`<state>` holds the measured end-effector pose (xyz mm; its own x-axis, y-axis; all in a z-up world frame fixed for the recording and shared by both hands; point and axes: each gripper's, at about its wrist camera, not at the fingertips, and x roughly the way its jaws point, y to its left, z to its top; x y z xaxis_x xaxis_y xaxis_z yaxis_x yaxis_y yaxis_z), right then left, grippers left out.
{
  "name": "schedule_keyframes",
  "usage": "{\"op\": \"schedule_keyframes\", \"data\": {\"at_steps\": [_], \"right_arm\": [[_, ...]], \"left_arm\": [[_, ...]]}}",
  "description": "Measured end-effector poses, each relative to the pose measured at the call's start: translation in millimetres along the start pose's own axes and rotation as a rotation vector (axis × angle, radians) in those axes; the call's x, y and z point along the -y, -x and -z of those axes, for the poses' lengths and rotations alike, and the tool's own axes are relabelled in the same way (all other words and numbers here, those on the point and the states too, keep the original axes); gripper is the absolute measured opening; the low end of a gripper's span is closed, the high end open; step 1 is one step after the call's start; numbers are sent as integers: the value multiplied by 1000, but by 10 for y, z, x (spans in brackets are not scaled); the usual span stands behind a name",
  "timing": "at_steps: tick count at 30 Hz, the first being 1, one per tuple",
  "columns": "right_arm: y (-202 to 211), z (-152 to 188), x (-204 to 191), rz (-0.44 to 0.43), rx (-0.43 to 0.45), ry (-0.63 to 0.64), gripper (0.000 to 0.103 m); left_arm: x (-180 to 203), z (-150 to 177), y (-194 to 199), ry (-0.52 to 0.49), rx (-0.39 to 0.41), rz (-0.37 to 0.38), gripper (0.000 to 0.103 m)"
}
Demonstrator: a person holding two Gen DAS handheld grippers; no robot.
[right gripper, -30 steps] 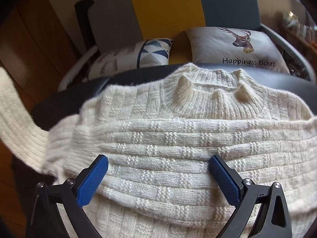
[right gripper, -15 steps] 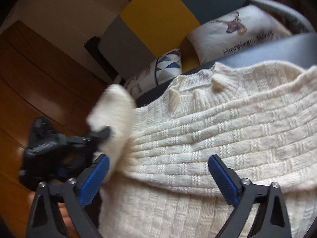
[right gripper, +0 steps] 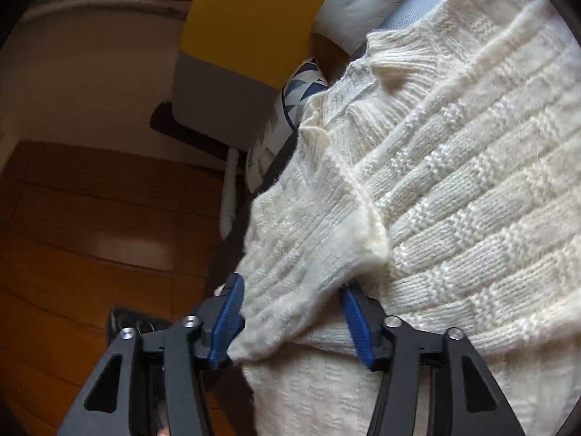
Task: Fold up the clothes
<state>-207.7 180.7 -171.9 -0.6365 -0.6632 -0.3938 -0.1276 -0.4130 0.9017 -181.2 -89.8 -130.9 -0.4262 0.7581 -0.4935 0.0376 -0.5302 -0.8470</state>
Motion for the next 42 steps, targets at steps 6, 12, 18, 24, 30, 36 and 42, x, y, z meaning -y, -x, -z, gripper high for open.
{"op": "schedule_keyframes", "data": {"at_steps": [6,12,18,24,30,36,42], "right_arm": [[-271,87,-201,109,10,73,7],[-471,140,-678,320,-14,281,7],[-243,-31,-1361,291,4,423,7],[-44,-182,-2131,207,35,536,7],[430,-296,-2376,144,136,578,7],[946,-532,-1961,127,237,482,7],[1067,-712,-1601,192,232,426,7]], "left_arm": [[-643,238,638,228,127,116,29],[-1070,401,714,475,238,279,30],[-1095,366,489,589,266,314,30],[-983,175,404,656,355,254,30],[-834,-111,308,622,363,122,32],[-843,-189,255,611,338,-4,32],[-680,-260,204,559,347,-72,20]]}}
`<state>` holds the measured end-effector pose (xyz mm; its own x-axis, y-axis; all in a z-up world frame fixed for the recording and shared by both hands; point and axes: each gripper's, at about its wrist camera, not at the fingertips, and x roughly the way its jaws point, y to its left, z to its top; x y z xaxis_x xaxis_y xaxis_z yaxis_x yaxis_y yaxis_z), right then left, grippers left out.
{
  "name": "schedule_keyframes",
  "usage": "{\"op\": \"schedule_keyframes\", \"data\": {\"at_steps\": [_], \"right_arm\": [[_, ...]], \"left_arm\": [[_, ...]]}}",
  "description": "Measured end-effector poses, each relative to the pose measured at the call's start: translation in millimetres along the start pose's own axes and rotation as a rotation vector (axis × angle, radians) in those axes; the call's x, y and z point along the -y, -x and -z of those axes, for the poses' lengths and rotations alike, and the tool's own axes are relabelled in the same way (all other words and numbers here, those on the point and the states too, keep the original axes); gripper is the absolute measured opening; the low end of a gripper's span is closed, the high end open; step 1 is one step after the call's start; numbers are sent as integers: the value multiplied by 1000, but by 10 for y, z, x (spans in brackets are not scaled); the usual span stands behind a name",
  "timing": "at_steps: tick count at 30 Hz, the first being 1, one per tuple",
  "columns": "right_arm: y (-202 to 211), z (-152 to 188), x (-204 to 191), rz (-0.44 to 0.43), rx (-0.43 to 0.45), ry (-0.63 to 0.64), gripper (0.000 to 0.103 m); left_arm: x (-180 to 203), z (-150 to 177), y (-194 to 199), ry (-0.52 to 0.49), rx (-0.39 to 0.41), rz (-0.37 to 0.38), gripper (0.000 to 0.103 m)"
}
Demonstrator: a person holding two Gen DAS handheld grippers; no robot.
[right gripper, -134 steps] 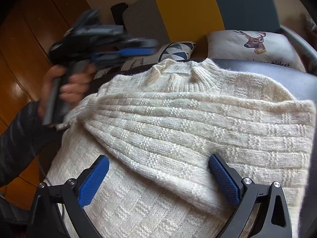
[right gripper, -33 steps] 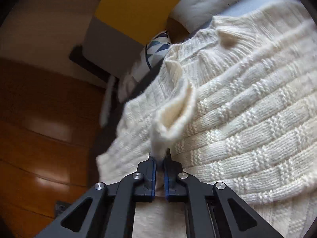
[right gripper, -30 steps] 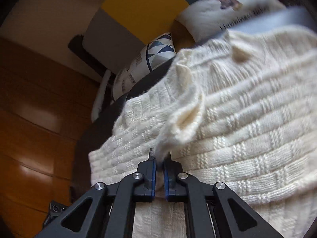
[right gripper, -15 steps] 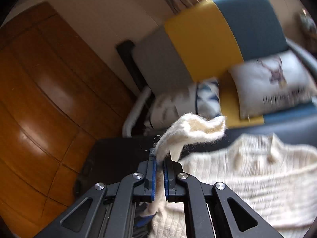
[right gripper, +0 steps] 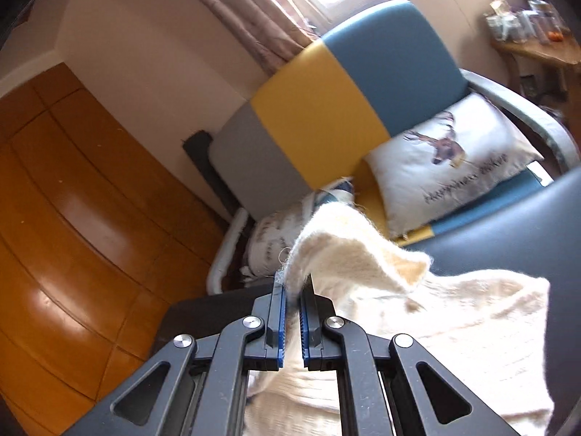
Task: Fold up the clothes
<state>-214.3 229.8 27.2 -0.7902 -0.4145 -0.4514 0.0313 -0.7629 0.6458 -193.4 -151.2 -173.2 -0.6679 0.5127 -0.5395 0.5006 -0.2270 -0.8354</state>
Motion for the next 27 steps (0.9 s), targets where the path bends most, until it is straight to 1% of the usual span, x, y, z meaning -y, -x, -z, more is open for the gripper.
{"op": "schedule_keyframes", "data": {"at_steps": [1,2,4,7,8,10,12,13,15,16,17,18,19,20,21,22,23,24,25,26,27], "right_arm": [[13,12,72,8,-2,-3,7],[31,31,142,16,-4,0,7],[142,164,352,47,-1,6,7],[101,490,961,132,-59,-82,7],[64,622,1162,154,-85,-128,7],[-1,880,1529,182,-127,-217,7],[-24,1045,1763,160,-130,-283,7],[-29,1103,1849,142,-126,-312,10],[-25,1163,1945,110,-105,-352,11],[-20,1183,1991,87,-91,-376,15],[-4,1191,2032,61,-73,-406,25],[21,1188,2069,33,-51,-441,30],[31,1174,2090,15,-28,-463,42],[28,1152,2097,7,-5,-472,48],[15,1121,2088,9,12,-476,48],[-9,1081,2070,21,20,-470,48],[-43,1026,2030,52,13,-440,44],[-83,960,1966,98,-6,-392,34],[-117,887,1874,136,-24,-328,6],[-103,822,1763,158,-20,-258,8],[-51,769,1654,171,4,-196,8]], "left_arm": [[75,28,19,-50,15,-10,10],[144,61,37,-102,30,-25,8],[231,143,56,-203,52,-77,6],[212,211,-87,-282,19,-152,5],[200,230,-132,-302,8,-170,5],[206,249,-175,-322,0,-176,5],[248,262,-204,-352,-14,-182,6],[260,261,-218,-359,-25,-182,7],[234,227,-225,-325,-47,-147,14],[207,233,-222,-310,-56,-133,18],[179,238,-220,-296,-65,-120,18],[156,237,-223,-280,-72,-108,18],[150,224,-241,-269,-70,-104,18],[165,219,-265,-270,-67,-105,16],[179,221,-278,-280,-60,-111,15],[200,245,-264,-311,-46,-126,11],[240,271,-244,-343,-27,-136,6],[281,297,-224,-376,-8,-146,5],[322,323,-204,-409,11,-156,5],[369,353,-179,-444,32,-165,5],[432,393,-143,-486,58,-174,5]]}}
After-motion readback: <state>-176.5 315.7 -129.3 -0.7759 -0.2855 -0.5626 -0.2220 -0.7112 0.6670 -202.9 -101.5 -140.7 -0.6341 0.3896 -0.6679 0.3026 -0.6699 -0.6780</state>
